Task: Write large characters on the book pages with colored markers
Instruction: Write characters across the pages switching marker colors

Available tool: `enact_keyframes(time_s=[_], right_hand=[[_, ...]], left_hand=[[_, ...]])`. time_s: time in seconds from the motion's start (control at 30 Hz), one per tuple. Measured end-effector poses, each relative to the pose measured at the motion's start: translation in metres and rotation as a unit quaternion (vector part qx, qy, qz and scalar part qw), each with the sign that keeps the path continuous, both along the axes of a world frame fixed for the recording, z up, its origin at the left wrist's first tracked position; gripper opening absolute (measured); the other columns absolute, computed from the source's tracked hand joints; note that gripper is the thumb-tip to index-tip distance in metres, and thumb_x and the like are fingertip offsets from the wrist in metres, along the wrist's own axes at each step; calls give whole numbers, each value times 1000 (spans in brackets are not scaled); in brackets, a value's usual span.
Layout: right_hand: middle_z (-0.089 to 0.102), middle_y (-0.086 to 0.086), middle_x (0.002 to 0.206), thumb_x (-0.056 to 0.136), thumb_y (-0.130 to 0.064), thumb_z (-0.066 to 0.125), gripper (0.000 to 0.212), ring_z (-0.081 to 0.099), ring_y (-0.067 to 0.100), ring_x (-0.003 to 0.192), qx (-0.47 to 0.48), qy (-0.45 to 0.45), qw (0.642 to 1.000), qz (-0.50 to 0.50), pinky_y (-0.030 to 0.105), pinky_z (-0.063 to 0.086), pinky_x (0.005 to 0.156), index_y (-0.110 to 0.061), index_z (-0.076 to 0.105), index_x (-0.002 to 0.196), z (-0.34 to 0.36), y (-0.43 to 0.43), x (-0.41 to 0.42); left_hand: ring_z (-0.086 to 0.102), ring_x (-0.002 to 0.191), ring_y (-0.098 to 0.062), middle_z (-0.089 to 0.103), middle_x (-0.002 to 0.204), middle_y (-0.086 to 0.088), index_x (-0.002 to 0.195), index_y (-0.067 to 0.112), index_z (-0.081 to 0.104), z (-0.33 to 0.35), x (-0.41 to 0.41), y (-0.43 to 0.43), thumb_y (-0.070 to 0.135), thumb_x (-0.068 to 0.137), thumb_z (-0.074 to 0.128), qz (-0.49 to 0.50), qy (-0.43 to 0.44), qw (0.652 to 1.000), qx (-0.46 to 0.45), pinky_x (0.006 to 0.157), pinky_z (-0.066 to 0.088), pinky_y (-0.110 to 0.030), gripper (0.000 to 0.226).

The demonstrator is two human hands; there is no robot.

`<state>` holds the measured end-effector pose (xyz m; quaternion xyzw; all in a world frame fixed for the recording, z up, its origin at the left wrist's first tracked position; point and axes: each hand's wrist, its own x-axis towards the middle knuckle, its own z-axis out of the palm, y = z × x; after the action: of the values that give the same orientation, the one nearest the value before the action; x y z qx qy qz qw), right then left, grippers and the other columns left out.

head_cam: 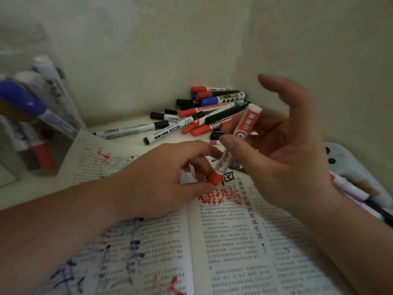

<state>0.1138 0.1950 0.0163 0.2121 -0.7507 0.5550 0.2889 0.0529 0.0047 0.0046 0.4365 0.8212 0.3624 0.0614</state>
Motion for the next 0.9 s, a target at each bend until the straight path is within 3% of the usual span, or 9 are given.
enact_keyframes(time_s=[0.1,0.27,0.4,0.6,0.8,0.9], right_hand=[[67,18,100,85,0,75,51,69,37,86,37,39,998,-35,57,58,69,-25,52,122,-4,-3,-5],[69,10,107,92,-7,69,38,69,32,94,44,41,997,-50,54,56,71,-23,58,124,-6,0,-5],[69,11,111,89,2,69,44,69,30,102,76,43,995,-46,51,54,74,-20,56,124,-6,1,-4],[71,8,106,86,7,70,48,72,30,93,75,52,995,-29,48,52,70,-18,54,124,-8,-2,0],[73,15,107,89,2,68,47,71,37,97,47,10,999,-26,60,53,69,-20,53,128,-8,6,-5],[71,19,107,89,4,68,49,69,42,95,38,-3,999,-20,62,53,71,-18,52,130,-8,6,-1]], left_hand=[[57,99,14,64,100,40,106,59,48,0,1,0,40,83,75,6,2,1000,7,80,38,-1,41],[58,101,11,65,102,36,102,58,51,-1,0,-1,42,84,73,4,-6,1000,6,79,41,-4,33],[59,98,9,63,100,35,96,58,52,-1,-1,-2,45,82,72,-1,6,1000,23,79,40,-4,27],[58,96,5,60,96,33,87,55,54,-3,-5,-2,54,86,65,-16,55,998,24,77,40,-7,11],[63,96,-9,64,97,19,101,36,68,-8,-11,-3,46,89,67,-9,56,996,67,78,51,-23,15],[67,86,-13,68,92,14,100,34,69,-6,-8,-3,37,91,67,58,44,987,144,72,54,-29,10]])
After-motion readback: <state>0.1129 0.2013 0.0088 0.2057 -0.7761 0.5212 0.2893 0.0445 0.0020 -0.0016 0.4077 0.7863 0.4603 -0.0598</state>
